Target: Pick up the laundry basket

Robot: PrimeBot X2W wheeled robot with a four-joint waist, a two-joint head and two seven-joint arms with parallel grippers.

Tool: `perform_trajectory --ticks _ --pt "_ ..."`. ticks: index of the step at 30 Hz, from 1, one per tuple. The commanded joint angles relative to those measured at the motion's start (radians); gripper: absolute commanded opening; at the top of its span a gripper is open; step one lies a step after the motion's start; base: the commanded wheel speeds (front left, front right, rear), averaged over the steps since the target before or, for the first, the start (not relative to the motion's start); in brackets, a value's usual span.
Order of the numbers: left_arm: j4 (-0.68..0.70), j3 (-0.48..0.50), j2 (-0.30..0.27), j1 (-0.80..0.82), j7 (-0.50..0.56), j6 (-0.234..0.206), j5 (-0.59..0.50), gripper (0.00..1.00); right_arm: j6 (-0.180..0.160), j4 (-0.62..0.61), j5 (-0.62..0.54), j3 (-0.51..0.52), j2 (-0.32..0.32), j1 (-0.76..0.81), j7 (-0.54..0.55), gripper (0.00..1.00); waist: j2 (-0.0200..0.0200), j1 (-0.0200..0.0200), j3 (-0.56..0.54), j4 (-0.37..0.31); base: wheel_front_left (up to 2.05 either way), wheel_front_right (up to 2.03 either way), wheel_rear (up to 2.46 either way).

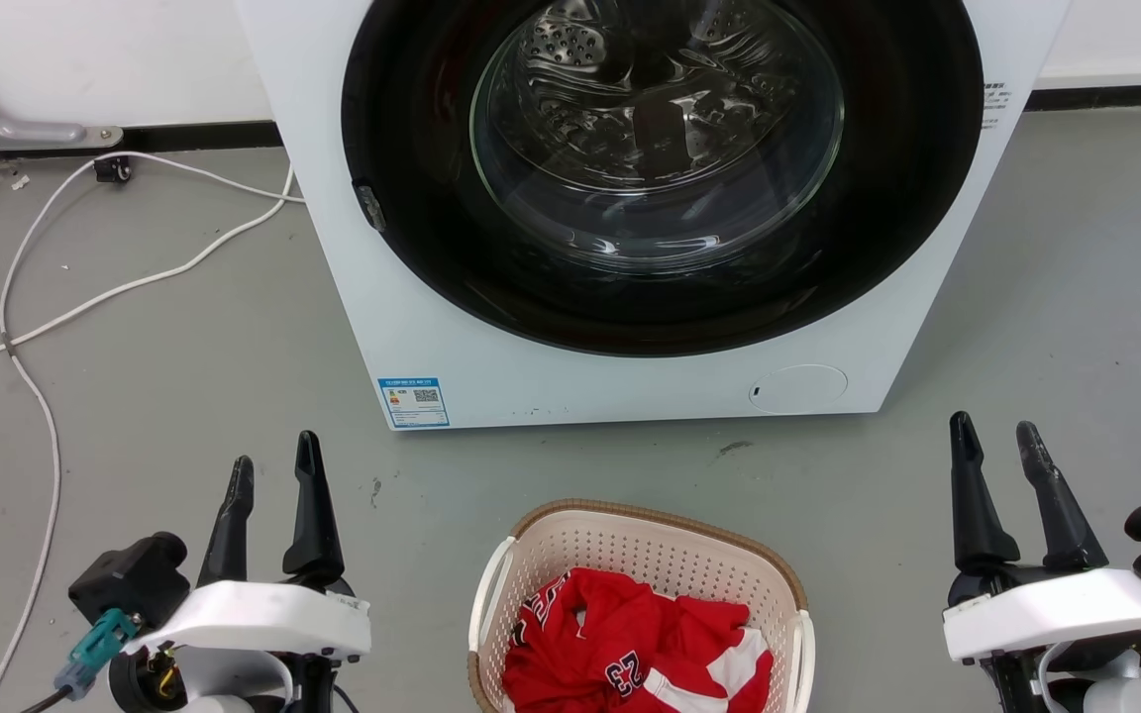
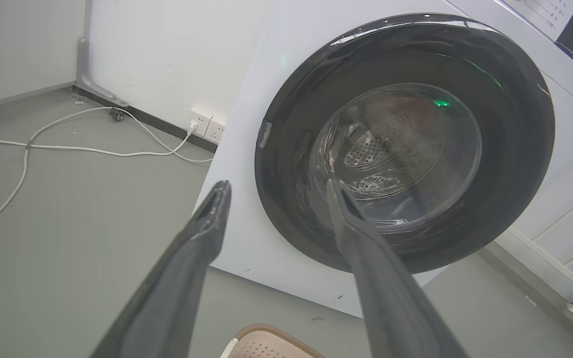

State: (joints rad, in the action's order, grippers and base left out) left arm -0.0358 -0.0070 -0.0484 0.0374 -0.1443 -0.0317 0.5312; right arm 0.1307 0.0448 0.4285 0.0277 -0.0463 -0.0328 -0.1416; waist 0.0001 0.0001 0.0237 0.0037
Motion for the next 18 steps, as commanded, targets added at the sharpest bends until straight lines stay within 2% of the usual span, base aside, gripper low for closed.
perform_trajectory --ticks 1,18 --pt "0.014 -0.003 -0.003 -0.004 -0.007 -0.004 -0.024 1.00 0.000 -0.015 -0.026 -0.001 -0.004 0.003 -0.009 1.00 -0.0001 -0.0001 0.000 0.000 0.00 0.00 0.00" --pt "0.024 -0.026 -0.004 -0.022 -0.048 -0.011 -0.212 1.00 0.000 -0.002 -0.229 0.005 -0.005 0.022 -0.050 1.00 -0.0001 -0.0001 -0.002 -0.001 0.00 0.00 0.00"
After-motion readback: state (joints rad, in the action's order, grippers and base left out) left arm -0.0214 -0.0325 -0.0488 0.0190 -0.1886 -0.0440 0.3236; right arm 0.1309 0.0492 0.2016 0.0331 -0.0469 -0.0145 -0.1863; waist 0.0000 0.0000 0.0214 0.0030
